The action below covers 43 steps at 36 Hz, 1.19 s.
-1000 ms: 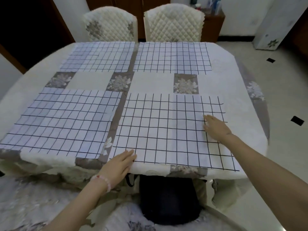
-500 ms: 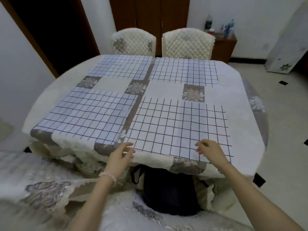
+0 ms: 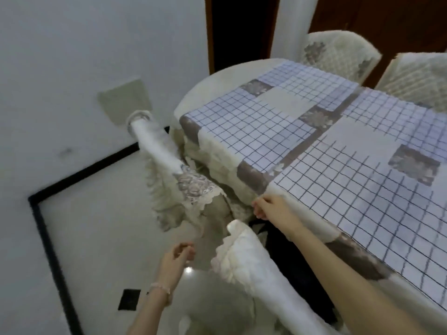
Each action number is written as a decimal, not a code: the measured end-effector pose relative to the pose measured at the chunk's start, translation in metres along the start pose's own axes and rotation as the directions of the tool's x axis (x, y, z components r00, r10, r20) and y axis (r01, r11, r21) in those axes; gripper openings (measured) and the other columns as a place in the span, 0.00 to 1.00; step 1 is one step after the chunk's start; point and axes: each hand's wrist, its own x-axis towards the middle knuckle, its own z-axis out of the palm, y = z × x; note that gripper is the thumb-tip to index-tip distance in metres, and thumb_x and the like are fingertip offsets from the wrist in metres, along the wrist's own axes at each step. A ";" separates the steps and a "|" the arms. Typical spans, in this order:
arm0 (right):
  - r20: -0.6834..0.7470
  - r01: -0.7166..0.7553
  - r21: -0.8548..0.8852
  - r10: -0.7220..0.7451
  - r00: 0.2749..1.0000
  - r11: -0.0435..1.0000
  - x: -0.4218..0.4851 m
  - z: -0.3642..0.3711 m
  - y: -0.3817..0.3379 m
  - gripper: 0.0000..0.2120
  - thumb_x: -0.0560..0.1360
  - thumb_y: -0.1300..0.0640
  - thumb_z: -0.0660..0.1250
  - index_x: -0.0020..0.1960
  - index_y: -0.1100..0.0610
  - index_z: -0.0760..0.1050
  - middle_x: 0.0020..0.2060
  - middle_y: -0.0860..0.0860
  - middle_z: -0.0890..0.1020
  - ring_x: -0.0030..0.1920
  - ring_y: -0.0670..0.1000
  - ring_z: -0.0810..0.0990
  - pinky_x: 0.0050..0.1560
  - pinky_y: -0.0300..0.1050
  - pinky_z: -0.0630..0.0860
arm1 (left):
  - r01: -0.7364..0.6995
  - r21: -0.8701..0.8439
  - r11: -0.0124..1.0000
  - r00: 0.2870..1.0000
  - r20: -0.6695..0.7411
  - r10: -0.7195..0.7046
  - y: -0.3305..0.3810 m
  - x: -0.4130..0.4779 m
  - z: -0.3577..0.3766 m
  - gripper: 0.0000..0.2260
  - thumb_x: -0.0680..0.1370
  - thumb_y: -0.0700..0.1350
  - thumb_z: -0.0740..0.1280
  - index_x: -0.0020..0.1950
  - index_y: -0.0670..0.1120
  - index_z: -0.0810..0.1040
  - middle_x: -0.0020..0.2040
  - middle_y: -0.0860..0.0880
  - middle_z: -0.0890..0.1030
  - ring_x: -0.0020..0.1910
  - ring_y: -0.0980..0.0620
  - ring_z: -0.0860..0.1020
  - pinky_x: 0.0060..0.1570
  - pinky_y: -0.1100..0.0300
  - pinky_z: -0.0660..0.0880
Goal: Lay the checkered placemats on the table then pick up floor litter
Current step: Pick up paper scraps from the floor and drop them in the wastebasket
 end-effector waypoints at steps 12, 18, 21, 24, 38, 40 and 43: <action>0.553 0.324 -0.243 -0.144 0.821 0.914 -0.014 0.256 -0.090 0.10 0.79 0.61 0.59 0.47 0.62 0.79 0.34 0.52 0.79 0.31 0.46 0.75 0.32 0.31 0.71 | 0.609 -0.280 0.742 0.724 -0.185 -0.664 -0.180 -0.104 -0.140 0.06 0.77 0.39 0.64 0.43 0.38 0.77 0.38 0.39 0.79 0.36 0.44 0.77 0.37 0.58 0.72; 0.596 0.167 -0.445 0.152 0.789 0.880 -0.011 0.320 -0.019 0.12 0.79 0.62 0.58 0.52 0.68 0.78 0.31 0.50 0.76 0.30 0.45 0.73 0.26 0.27 0.67 | 0.733 -0.171 0.659 0.618 -0.237 -0.749 -0.224 -0.135 -0.184 0.06 0.74 0.31 0.65 0.39 0.35 0.81 0.48 0.40 0.81 0.49 0.48 0.76 0.52 0.59 0.69; 0.533 0.074 -0.531 0.266 0.803 0.844 -0.007 0.322 0.021 0.11 0.79 0.63 0.58 0.52 0.65 0.77 0.31 0.50 0.75 0.31 0.45 0.72 0.28 0.30 0.68 | 0.765 -0.126 0.632 0.613 -0.162 -0.773 -0.229 -0.125 -0.206 0.10 0.76 0.36 0.64 0.35 0.41 0.76 0.39 0.44 0.78 0.38 0.50 0.74 0.38 0.63 0.68; 0.497 0.009 -0.617 0.381 0.779 0.787 -0.004 0.315 0.048 0.10 0.79 0.61 0.59 0.47 0.63 0.77 0.33 0.52 0.75 0.32 0.47 0.72 0.30 0.33 0.68 | 0.753 -0.204 0.625 0.607 -0.150 -0.780 -0.212 -0.095 -0.229 0.06 0.79 0.42 0.61 0.45 0.42 0.74 0.38 0.44 0.77 0.33 0.49 0.74 0.33 0.63 0.69; 0.348 -0.226 -0.677 0.575 0.740 0.700 0.128 0.364 0.013 0.17 0.81 0.60 0.58 0.58 0.74 0.74 0.57 0.72 0.77 0.61 0.70 0.73 0.58 0.60 0.72 | 0.472 -0.425 0.772 0.753 -0.261 -0.604 -0.089 0.135 -0.379 0.06 0.80 0.41 0.61 0.52 0.40 0.74 0.41 0.45 0.78 0.39 0.49 0.76 0.40 0.59 0.74; 0.360 -0.250 -0.650 0.580 0.731 0.718 0.154 0.388 -0.010 0.15 0.79 0.63 0.58 0.58 0.75 0.74 0.55 0.73 0.77 0.58 0.70 0.75 0.52 0.56 0.74 | 0.534 -0.360 0.765 0.740 -0.238 -0.629 -0.085 0.155 -0.395 0.07 0.80 0.42 0.60 0.53 0.39 0.74 0.42 0.45 0.78 0.39 0.49 0.76 0.39 0.59 0.74; 0.395 -0.225 -0.632 0.558 0.730 0.741 0.199 0.429 -0.048 0.12 0.79 0.64 0.58 0.40 0.63 0.75 0.34 0.60 0.76 0.34 0.55 0.75 0.37 0.44 0.69 | 0.620 -0.244 0.745 0.719 -0.204 -0.665 -0.082 0.176 -0.417 0.08 0.80 0.41 0.60 0.54 0.38 0.74 0.43 0.42 0.78 0.38 0.48 0.76 0.38 0.59 0.72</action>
